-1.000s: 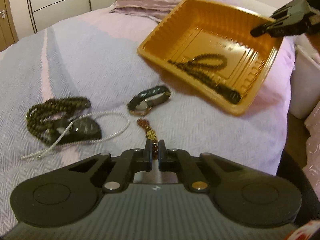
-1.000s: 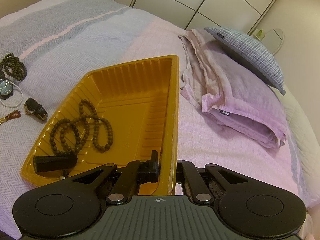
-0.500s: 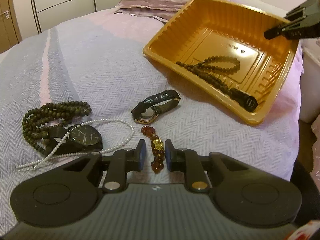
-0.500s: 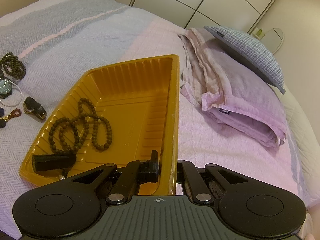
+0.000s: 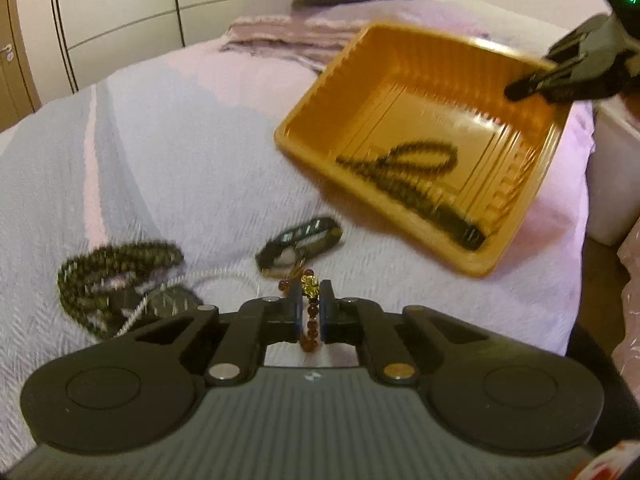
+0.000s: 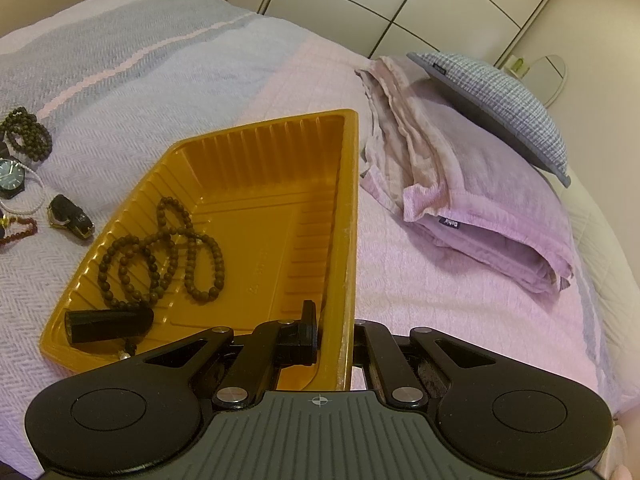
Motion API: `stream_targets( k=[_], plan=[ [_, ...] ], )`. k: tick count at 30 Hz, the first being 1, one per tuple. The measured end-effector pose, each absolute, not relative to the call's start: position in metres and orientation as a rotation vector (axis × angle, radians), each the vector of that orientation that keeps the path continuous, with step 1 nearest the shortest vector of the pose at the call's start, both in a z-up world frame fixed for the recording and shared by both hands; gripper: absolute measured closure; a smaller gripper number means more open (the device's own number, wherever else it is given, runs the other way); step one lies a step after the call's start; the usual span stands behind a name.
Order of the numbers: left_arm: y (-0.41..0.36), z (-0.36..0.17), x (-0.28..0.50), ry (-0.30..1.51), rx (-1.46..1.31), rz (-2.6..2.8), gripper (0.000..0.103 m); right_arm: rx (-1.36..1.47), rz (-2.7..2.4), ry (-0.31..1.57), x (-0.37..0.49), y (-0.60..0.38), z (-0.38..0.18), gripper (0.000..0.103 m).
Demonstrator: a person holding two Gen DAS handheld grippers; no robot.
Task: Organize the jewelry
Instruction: 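Carry the brown bead strand over the tray and open the left tool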
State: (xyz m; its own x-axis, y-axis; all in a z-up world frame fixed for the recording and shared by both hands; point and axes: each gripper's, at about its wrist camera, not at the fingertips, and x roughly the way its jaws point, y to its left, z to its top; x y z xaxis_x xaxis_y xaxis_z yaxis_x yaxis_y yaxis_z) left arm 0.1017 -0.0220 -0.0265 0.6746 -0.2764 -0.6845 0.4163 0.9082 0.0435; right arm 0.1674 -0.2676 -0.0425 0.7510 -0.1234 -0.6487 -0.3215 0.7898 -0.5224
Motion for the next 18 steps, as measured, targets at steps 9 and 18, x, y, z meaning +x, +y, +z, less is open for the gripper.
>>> stream_targets(
  k=[9,18],
  plan=[
    [-0.054,0.013,0.114,0.645,0.167,-0.497,0.096,-0.659,0.118,0.726,0.167,-0.267,-0.042,0.099],
    [-0.105,0.015,0.138,0.623,0.136,-0.591,0.096,-0.654,0.122,0.727,0.167,-0.269,-0.041,0.099]
  ],
)
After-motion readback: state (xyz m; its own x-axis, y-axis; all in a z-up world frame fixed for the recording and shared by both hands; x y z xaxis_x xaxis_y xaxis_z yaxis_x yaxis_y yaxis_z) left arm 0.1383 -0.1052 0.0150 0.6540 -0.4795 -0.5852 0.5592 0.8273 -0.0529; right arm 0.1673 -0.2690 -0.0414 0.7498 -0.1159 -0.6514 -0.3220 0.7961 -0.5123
